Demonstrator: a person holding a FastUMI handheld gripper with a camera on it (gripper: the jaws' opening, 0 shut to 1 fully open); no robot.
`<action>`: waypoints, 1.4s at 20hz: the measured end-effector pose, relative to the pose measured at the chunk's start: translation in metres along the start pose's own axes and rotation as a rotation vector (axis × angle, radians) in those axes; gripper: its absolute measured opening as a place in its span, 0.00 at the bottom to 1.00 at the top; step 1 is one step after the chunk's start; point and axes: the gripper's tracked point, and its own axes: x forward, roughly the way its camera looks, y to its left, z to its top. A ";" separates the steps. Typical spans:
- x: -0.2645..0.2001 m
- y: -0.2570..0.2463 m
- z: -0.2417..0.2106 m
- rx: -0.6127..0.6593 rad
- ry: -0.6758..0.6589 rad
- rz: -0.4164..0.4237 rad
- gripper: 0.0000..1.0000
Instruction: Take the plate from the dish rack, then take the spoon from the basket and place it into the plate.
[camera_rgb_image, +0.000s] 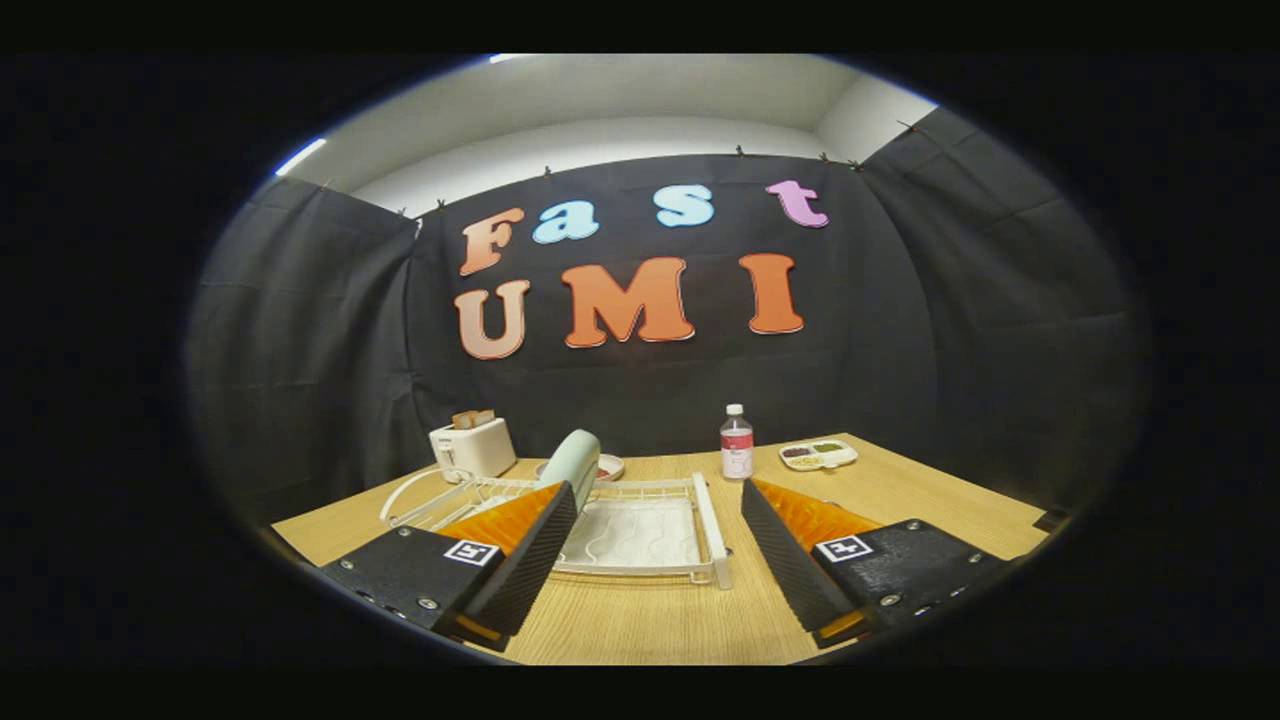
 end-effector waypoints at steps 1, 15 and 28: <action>0.003 0.001 0.000 0.001 0.001 0.000 0.99; 0.079 0.064 0.007 0.071 0.111 0.045 0.99; 0.159 0.102 -0.042 0.072 0.322 -0.058 0.80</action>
